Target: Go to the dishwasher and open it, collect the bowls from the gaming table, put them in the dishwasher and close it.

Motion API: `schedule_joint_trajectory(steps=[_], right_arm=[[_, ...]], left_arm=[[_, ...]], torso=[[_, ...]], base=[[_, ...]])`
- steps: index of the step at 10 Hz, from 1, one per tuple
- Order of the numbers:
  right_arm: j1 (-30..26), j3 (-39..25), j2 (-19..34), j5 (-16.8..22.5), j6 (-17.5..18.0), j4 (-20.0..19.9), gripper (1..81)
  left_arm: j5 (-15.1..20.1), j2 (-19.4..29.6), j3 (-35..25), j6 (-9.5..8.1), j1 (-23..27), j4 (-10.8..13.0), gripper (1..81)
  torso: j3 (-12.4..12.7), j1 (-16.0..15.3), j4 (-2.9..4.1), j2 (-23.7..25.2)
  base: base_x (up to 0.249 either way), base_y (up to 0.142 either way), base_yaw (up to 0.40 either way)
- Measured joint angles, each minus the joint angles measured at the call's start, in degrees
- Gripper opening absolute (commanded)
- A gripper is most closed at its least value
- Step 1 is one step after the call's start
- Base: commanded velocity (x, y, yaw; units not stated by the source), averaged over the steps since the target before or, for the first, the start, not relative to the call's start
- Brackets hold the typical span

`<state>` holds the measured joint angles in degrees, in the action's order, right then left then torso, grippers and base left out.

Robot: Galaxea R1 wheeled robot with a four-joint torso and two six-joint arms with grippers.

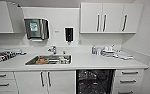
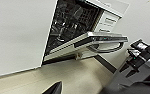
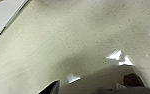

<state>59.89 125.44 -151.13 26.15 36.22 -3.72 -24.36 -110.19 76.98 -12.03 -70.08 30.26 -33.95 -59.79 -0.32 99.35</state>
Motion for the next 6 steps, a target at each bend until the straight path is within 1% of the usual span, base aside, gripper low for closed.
schedule_joint_trajectory(steps=[1, 3, 5, 6], right_arm=[[0.41, -0.02, 0.05, -1.32, -1.55, 0.0, 81.1], [1.84, -0.11, 0.6, -3.57, -4.28, 0.0, 81.1], [3.11, -0.74, 1.38, -5.27, -6.64, -0.02, 81.1], [4.02, -0.74, 1.73, -6.69, -7.97, -0.02, 81.1]], left_arm=[[0.07, -0.32, 0.39, 0.0, -0.45, 0.0, 81.1], [1.35, -0.48, 0.55, -0.37, -1.02, -0.05, 81.1], [4.05, -1.88, 2.23, -2.88, -1.22, -0.07, 81.1], [4.68, -2.6, 4.68, -4.33, -1.88, -0.07, 81.1]], torso=[[0.0, 0.0, 0.0, 0.0], [0.0, 0.0, 0.0, 0.0], [0.0, 0.0, 0.0, 0.0], [0.0, 0.0, 0.0, 0.0]], base=[[0.0, 0.0, 0.0], [0.0, 0.0, 0.0], [0.0, 0.0, 0.0], [0.0, 0.0, 0.0]])
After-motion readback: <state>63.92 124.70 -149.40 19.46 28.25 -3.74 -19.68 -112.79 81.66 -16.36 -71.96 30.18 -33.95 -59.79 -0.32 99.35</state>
